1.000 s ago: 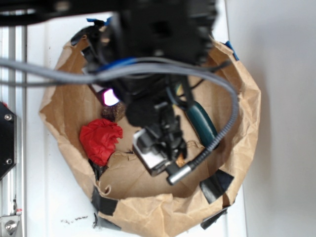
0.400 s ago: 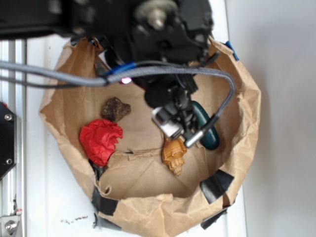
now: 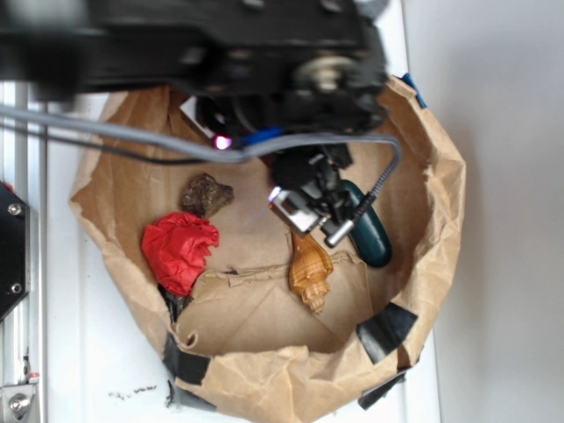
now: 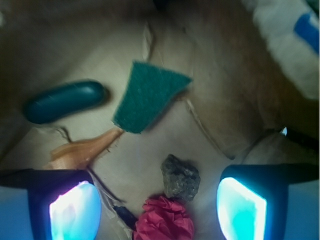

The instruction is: Grab the green sponge.

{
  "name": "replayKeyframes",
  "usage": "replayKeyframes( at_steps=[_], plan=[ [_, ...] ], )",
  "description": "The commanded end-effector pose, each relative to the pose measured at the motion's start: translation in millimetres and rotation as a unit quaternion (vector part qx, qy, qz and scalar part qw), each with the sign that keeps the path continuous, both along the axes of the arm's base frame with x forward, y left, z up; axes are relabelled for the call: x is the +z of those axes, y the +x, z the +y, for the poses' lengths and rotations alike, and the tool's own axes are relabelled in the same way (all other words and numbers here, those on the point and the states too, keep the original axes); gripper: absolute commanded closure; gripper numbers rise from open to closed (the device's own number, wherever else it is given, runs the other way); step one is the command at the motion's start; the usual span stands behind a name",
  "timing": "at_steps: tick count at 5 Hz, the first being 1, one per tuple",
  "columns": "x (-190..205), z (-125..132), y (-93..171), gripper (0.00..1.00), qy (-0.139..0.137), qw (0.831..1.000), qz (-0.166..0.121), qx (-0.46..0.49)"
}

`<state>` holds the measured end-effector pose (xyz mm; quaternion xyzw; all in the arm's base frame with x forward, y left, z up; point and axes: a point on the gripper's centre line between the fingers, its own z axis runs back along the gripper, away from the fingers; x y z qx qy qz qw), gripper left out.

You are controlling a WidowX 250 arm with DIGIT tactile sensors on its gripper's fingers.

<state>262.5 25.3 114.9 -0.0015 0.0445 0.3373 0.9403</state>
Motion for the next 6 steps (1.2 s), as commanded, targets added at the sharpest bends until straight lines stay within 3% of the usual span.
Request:
replayKeyframes(
  at_steps=[1,2,3,4,5,6],
  plan=[
    [12.7,7.2,5.3,0.0,0.004,1.0,-0.026,-0.005],
    [12.7,7.2,5.3,0.0,0.004,1.0,-0.026,-0.005],
    [4.7,17.8,10.9,0.0,0.007,0.997,-0.055,0.053],
    [-2.9,19.7,13.9,0.0,0.002,0.996,-0.066,0.067],
    [-8.8,20.8,16.7,0.0,0.013,0.993,-0.084,0.084],
    [-19.9,27.8,20.8,0.0,0.043,0.989,-0.104,0.101]
  ],
)
